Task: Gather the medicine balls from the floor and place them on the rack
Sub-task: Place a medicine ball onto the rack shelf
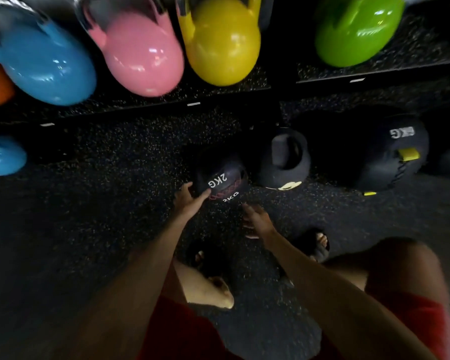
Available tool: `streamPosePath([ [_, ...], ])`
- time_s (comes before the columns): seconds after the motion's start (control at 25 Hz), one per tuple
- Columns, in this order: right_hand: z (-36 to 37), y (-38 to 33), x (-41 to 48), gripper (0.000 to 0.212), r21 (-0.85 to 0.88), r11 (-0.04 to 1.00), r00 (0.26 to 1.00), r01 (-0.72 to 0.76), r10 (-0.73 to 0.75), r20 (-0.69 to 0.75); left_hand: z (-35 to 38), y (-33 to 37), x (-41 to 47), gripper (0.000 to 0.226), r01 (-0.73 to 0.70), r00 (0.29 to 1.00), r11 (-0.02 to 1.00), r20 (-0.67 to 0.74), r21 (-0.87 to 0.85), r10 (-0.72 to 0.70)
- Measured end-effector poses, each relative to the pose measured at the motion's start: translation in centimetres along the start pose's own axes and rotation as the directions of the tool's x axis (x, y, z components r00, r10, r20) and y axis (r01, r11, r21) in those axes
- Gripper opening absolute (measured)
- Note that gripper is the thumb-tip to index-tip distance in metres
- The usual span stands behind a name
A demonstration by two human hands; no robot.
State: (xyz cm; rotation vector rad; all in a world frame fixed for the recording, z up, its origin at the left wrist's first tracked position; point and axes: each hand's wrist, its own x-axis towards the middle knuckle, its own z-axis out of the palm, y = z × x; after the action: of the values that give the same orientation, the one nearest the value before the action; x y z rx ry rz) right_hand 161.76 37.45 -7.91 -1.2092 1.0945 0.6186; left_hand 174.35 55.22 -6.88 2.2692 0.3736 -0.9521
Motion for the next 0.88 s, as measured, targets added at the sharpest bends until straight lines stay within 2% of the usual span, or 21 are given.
streamPosePath([
  [0.12,-0.9,1.7,8.1,0.055,0.151,0.988,0.997,-0.043,0.033,0.068,2.4,-1.2,7.0,0.113,-0.026,1.000,0.996,-0.020,-0.081,0.024],
  [0.24,-1.0,3.2,16.3,0.081,0.253,0.967,0.994,-0.037,0.010,0.107,4.0,-2.2,13.9,0.123,-0.052,0.997,0.984,-0.059,-0.170,0.042],
  [0.36,-0.3,3.9,22.5,0.086,0.365,0.931,0.991,-0.003,-0.046,0.127,4.8,-1.9,18.5,0.112,-0.100,0.994,0.960,-0.073,-0.263,0.084],
  [0.48,0.7,4.0,26.6,0.099,0.466,0.885,0.983,0.009,-0.093,0.158,5.3,-1.9,21.2,0.099,-0.127,0.991,0.930,0.002,-0.346,0.136],
  [0.6,1.8,3.0,28.8,0.095,0.565,0.825,0.960,-0.005,-0.155,0.234,5.8,-2.6,22.7,0.097,-0.116,0.990,0.901,0.029,-0.417,0.141],
  [0.72,1.9,2.8,28.2,0.094,0.551,0.834,0.959,0.026,-0.176,0.220,6.5,-3.9,21.6,0.085,-0.133,0.991,0.850,-0.050,-0.510,0.125],
  [0.88,0.3,1.0,23.1,0.098,0.516,0.845,0.952,0.142,-0.260,0.163,5.5,-3.5,16.8,0.087,-0.153,0.988,0.771,-0.087,-0.619,0.126],
])
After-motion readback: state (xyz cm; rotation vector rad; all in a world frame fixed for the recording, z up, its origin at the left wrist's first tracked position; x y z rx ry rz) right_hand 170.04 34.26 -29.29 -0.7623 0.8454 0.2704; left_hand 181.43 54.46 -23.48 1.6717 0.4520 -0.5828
